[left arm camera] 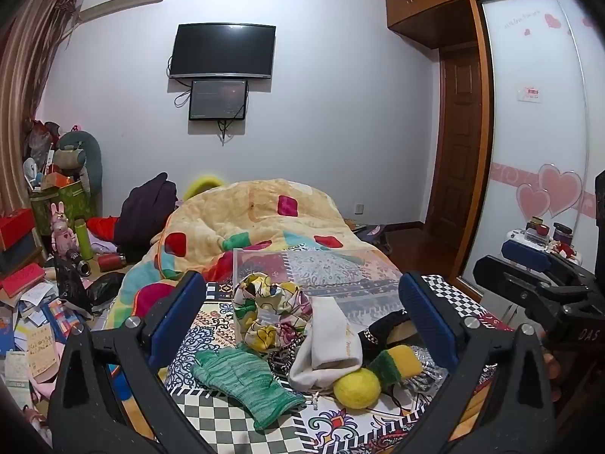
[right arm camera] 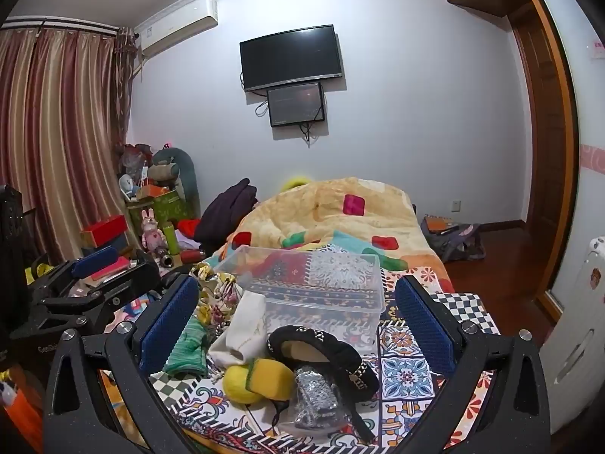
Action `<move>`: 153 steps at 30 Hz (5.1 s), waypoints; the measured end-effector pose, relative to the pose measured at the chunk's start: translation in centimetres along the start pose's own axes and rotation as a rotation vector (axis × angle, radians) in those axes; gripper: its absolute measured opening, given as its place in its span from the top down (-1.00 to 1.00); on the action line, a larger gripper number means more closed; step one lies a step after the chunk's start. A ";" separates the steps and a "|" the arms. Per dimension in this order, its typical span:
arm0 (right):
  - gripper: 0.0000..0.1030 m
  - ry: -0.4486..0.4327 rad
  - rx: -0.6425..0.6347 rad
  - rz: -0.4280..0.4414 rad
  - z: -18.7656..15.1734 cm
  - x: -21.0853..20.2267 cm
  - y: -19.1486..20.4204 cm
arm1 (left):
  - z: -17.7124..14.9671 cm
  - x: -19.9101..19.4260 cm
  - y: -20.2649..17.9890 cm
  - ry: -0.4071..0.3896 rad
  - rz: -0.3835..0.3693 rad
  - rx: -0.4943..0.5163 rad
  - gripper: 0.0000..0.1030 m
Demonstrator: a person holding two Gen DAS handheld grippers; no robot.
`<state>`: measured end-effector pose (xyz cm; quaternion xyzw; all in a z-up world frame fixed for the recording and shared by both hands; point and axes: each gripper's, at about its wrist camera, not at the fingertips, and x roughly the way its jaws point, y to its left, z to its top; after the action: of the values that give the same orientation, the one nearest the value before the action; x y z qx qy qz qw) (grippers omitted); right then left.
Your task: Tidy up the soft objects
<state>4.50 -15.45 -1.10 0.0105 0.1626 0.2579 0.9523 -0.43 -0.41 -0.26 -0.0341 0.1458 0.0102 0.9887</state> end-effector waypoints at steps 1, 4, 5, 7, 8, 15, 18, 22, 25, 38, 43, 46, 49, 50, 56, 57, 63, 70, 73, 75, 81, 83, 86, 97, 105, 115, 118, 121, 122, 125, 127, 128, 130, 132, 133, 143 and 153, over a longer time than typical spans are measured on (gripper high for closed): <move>-1.00 0.000 0.002 0.001 0.0 0.0 0.0 | 0.0 0.0 0.0 0.000 0.000 -0.001 -1.00; -1.00 0.000 0.004 0.004 0.1 0.0 -0.1 | -0.1 0.0 0.0 -0.001 0.000 -0.001 -1.00; -1.00 0.001 0.004 0.004 0.1 0.1 -0.1 | 0.0 0.1 0.1 0.000 0.000 -0.001 -1.00; -1.00 0.000 0.003 0.005 -0.1 0.1 -0.1 | 0.0 0.1 0.1 0.000 0.000 -0.001 -1.00; -1.00 -0.001 0.001 0.005 -0.1 0.0 -0.1 | 0.0 0.1 0.1 0.000 0.000 -0.002 -1.00; -1.00 -0.010 0.000 0.004 0.0 0.2 0.2 | 0.0 0.1 0.1 0.000 0.000 -0.002 -1.00; -1.00 -0.010 0.000 0.004 0.1 0.0 -0.1 | 0.0 0.1 0.1 0.001 0.000 -0.001 -1.00; -1.00 -0.007 0.000 0.003 0.1 -0.1 -0.2 | 0.0 0.0 0.1 -0.001 0.000 -0.001 -1.00; -1.00 -0.010 0.000 0.002 0.1 -0.1 -0.1 | 0.0 0.2 0.0 -0.001 -0.001 0.000 -1.00; -1.00 -0.010 -0.003 0.005 -0.1 -0.1 0.0 | 0.0 0.3 0.0 0.002 -0.006 -0.001 -1.00; -1.00 0.002 0.001 -0.002 -0.1 0.4 -0.1 | -0.1 0.6 0.0 0.015 -0.027 0.000 -1.00; -1.00 0.023 0.015 0.004 -0.3 0.9 -0.6 | -0.4 1.0 0.1 0.024 -0.031 0.002 -1.00; -1.00 0.053 0.019 0.005 -0.7 1.7 -0.9 | -0.8 2.1 0.3 0.054 -0.028 -0.004 -1.00; -1.00 0.062 0.017 0.002 -0.9 1.9 -1.1 | -0.9 2.6 0.5 0.067 -0.020 -0.011 -1.00; -0.84 0.138 0.011 -0.017 -1.9 3.2 -1.7 | -1.4 5.3 2.0 0.150 -0.005 -0.041 -0.65; -0.80 0.123 0.005 -0.016 -2.1 3.3 -1.8 | -1.5 5.7 2.2 0.156 -0.005 -0.045 -0.63; -0.46 0.214 0.027 0.000 -3.5 5.1 -3.1 | -2.2 8.2 3.9 0.205 0.019 -0.070 -0.43; -0.28 0.309 0.018 0.016 -4.2 6.4 -3.7 | -3.1 10.6 6.5 0.262 0.050 -0.122 -0.19; -0.05 0.347 -0.023 0.003 -4.5 7.2 -3.7 | -3.5 11.4 7.1 0.296 0.031 -0.150 -0.08; 0.09 0.362 -0.046 -0.009 -4.8 7.6 -3.9 | -3.7 11.9 7.2 0.324 0.010 -0.159 0.07; 0.50 0.365 -0.028 -0.006 -5.0 7.9 -3.9 | -3.8 12.1 6.7 0.333 0.006 -0.145 0.35; 0.59 0.351 -0.028 -0.011 -4.9 7.8 -3.9 | -3.9 11.9 6.8 0.324 0.009 -0.148 0.46; 0.65 0.326 -0.021 -0.015 -4.6 7.5 -4.0 | -3.9 11.5 7.0 0.317 0.014 -0.153 0.63; 0.70 0.216 0.023 0.003 -2.5 5.2 -3.7 | -2.4 8.8 6.9 0.239 0.022 -0.124 0.86; 0.70 0.139 0.005 -0.013 0.0 4.1 -3.4 | 0.3 7.2 6.3 0.159 0.006 -0.096 0.87; 0.70 0.074 -0.023 -0.049 2.8 5.8 -3.5 | 3.0 9.4 5.8 0.141 -0.019 -0.071 0.86; 0.70 0.083 -0.026 -0.057 3.1 7.0 -3.7 | 3.1 10.9 5.7 0.175 -0.032 -0.062 0.86; 0.70 0.110 -0.028 -0.058 3.2 8.3 -4.2 | 2.9 12.7 5.6 0.218 -0.030 -0.039 0.86; 0.70 0.118 -0.032 -0.061 3.1 8.6 -4.3 | 2.8 13.5 5.6 0.238 -0.029 -0.032 0.86; 0.70 0.157 -0.045 -0.073 2.9 9.8 -4.5 | 2.4 15.0 5.3 0.285 -0.036 -0.020 0.86; 0.70 0.185 -0.049 -0.078 2.6 10.4 -4.6 | 2.1 16.1 5.1 0.323 -0.046 -0.015 0.86; 0.70 0.207 -0.046 -0.074 2.4 10.9 -4.7 | 1.8 16.7 5.0 0.343 -0.055 -0.013 0.86; 0.70 0.233 -0.035 -0.070 2.1 11.6 -5.0 | 1.6 17.5 4.7 0.361 -0.055 -0.006 0.86; 0.70 0.267 -0.070 -0.090 1.8 12.4 -5.0 | 1.2 18.3 4.3 0.386 -0.050 0.013 0.86; 0.70 0.279 -0.073 -0.093 1.7 12.8 -4.9 | 1.1 18.7 4.1 0.399 -0.052 0.020 0.86; 0.69 0.417 -0.133 -0.062 0.6 15.4 -3.8 | -0.9 21.3 3.2 0.520 -0.065 0.071 0.86; 0.59 0.467 -0.136 -0.019 0.2 15.8 -3.9 | -1.0 20.3 3.5 0.531 -0.084 0.053 0.57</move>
<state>19.31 -11.02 -6.09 -0.1152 0.3609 0.2545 0.8898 18.64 3.26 -7.27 -0.0159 0.3985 -0.0439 0.9160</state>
